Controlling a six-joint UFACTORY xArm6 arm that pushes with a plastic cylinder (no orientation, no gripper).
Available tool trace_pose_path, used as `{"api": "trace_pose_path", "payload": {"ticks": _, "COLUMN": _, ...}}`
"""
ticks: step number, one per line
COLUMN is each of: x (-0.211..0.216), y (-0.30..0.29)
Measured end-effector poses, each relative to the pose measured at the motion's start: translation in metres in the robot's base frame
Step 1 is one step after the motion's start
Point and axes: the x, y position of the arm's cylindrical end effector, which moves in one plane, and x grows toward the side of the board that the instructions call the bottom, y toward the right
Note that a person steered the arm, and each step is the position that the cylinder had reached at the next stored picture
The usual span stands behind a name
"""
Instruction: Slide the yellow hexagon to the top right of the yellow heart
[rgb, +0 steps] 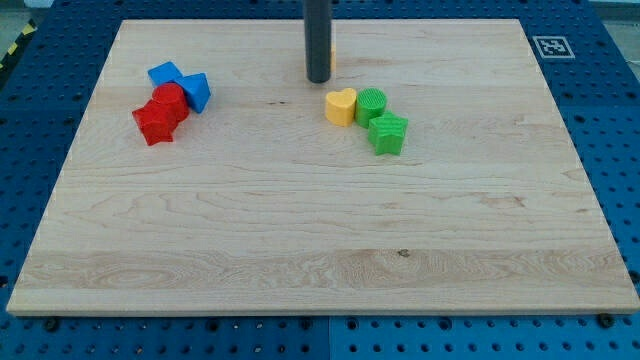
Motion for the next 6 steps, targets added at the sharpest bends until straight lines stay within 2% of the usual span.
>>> {"api": "trace_pose_path", "payload": {"ticks": 3, "x": -0.014, "y": -0.024}}
{"api": "trace_pose_path", "payload": {"ticks": 6, "x": -0.051, "y": 0.007}}
